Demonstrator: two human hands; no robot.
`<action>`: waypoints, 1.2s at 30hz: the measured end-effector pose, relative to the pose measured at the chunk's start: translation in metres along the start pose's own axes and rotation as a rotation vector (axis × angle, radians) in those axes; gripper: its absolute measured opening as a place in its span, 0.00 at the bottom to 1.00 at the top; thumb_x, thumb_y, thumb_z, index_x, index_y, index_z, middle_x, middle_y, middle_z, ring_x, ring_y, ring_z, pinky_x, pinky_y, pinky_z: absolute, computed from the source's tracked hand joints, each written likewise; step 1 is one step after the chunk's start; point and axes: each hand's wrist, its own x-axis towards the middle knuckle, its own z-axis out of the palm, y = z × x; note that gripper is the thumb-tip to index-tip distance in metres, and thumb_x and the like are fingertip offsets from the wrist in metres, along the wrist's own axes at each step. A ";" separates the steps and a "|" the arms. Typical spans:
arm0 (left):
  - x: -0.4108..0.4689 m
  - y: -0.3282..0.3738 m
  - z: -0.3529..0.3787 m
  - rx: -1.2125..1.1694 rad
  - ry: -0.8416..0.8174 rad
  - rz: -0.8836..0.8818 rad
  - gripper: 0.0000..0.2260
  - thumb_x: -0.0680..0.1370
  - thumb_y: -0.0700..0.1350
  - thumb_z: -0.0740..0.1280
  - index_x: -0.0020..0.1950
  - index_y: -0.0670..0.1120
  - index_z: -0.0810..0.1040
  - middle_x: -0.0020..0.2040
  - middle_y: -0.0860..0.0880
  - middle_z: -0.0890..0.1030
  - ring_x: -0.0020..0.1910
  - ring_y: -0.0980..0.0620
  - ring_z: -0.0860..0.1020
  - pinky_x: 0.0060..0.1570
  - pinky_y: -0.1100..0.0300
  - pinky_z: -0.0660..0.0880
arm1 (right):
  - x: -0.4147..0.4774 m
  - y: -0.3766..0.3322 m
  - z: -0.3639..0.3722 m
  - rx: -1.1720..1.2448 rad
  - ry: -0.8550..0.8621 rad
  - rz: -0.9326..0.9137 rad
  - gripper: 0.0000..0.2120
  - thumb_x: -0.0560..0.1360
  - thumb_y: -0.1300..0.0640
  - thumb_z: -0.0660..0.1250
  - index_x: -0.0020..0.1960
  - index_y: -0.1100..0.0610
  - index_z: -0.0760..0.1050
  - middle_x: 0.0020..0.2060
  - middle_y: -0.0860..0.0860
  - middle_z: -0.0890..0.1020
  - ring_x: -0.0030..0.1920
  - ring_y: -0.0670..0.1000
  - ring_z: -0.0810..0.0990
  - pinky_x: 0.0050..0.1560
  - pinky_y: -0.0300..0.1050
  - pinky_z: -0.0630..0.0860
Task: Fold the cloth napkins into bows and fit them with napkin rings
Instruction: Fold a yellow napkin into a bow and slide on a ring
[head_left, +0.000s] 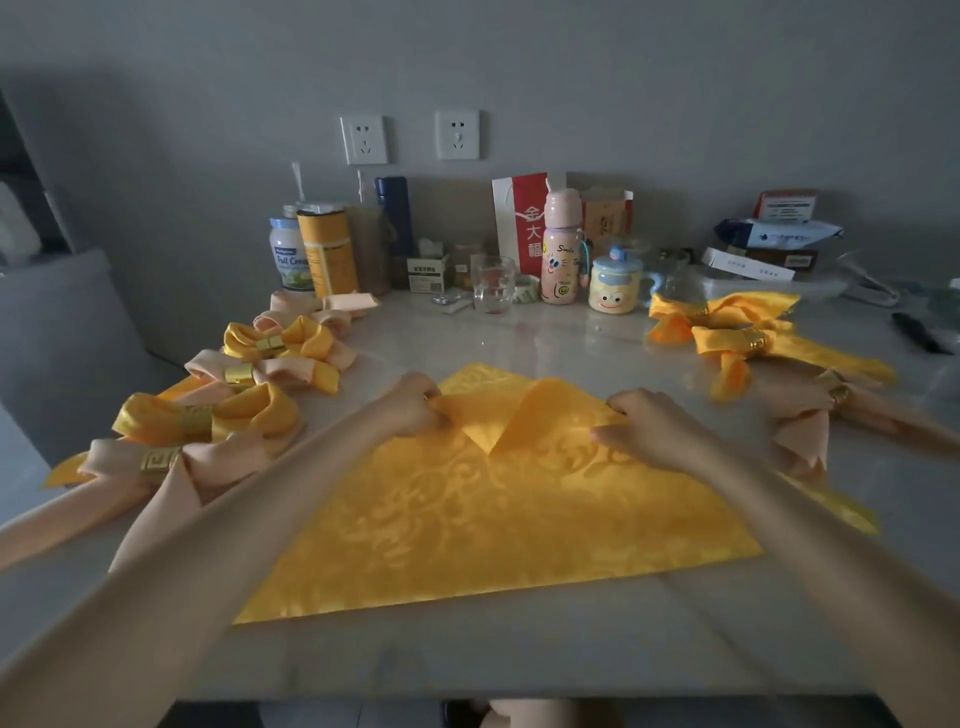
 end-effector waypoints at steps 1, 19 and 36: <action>0.008 -0.002 0.005 -0.022 0.059 -0.016 0.05 0.73 0.42 0.70 0.39 0.42 0.77 0.40 0.46 0.76 0.42 0.48 0.75 0.34 0.59 0.68 | 0.008 0.002 0.005 -0.005 0.020 0.016 0.19 0.77 0.53 0.65 0.30 0.55 0.63 0.29 0.49 0.70 0.35 0.52 0.73 0.31 0.43 0.63; 0.100 -0.012 0.015 -0.026 -0.036 -0.335 0.16 0.74 0.45 0.68 0.55 0.34 0.77 0.57 0.36 0.78 0.52 0.41 0.79 0.39 0.50 0.74 | 0.110 0.033 0.017 0.038 -0.132 0.219 0.19 0.70 0.45 0.71 0.32 0.53 0.66 0.32 0.47 0.71 0.34 0.46 0.70 0.33 0.40 0.63; 0.147 0.001 0.031 -0.445 0.063 -0.120 0.08 0.74 0.48 0.71 0.49 0.46 0.78 0.45 0.46 0.74 0.43 0.50 0.72 0.40 0.60 0.67 | 0.113 0.057 0.007 0.191 -0.083 0.100 0.09 0.74 0.54 0.69 0.35 0.53 0.75 0.37 0.49 0.79 0.41 0.51 0.78 0.37 0.43 0.71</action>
